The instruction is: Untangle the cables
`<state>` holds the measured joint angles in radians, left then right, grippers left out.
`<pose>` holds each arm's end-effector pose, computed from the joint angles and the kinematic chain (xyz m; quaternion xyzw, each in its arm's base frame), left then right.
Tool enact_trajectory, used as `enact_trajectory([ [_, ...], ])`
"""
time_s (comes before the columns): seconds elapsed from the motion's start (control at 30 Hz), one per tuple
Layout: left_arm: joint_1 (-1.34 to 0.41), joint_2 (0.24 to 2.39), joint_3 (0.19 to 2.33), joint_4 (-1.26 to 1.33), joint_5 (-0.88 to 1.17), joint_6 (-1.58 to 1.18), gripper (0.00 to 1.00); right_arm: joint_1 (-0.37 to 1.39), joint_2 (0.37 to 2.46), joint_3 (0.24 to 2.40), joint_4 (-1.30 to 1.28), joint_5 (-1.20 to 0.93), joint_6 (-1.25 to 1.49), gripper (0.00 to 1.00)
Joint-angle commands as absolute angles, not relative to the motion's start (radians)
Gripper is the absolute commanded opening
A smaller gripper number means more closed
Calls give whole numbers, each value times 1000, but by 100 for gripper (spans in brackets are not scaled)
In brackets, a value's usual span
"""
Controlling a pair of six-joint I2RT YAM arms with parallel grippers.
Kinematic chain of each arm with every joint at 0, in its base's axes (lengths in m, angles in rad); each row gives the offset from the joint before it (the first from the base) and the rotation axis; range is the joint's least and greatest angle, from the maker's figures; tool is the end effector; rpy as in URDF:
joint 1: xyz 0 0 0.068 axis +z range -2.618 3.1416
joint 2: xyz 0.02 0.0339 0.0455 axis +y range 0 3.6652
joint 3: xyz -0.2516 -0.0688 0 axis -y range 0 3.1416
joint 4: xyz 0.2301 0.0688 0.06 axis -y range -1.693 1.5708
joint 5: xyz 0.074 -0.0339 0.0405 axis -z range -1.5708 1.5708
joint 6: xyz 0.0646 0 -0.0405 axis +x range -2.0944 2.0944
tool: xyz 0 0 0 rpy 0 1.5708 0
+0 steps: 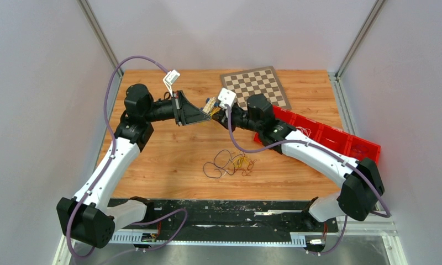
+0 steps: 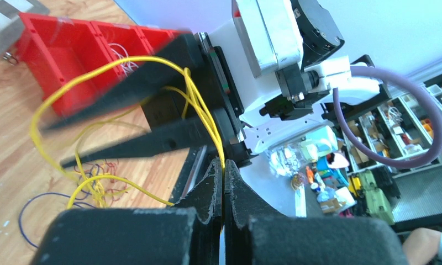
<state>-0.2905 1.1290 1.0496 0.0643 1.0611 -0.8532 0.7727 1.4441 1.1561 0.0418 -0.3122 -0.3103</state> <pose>0.2254 -0.1262 0.3809 0.1705 0.6889 -0.6307 0.3139 0.2420 0.2636 0.3222 -0.4834 0.6183 0.2585 0.5632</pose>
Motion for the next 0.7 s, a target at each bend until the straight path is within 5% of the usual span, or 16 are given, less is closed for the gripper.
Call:
enact_trajectory([
  [0.0,-241,1101,1063,147,1080,-907,0,745,1320,1077,48,-496,-370,0],
  [0.07,-195,1105,1059,205,1075,-963,0,732,1295,1051,-30,-570,-393,8],
  [0.17,-160,1115,1068,236,1074,-990,0,725,1293,1081,-193,-613,-394,65],
  [0.23,-171,1107,1087,143,1048,-884,0,724,1291,1142,-269,-589,-376,82],
  [0.4,-181,1096,1062,-33,926,-802,0,736,1246,1272,-332,-542,-251,92],
  [0.67,-205,1116,1025,65,920,-937,0,776,1273,1354,-193,-472,-285,100],
])
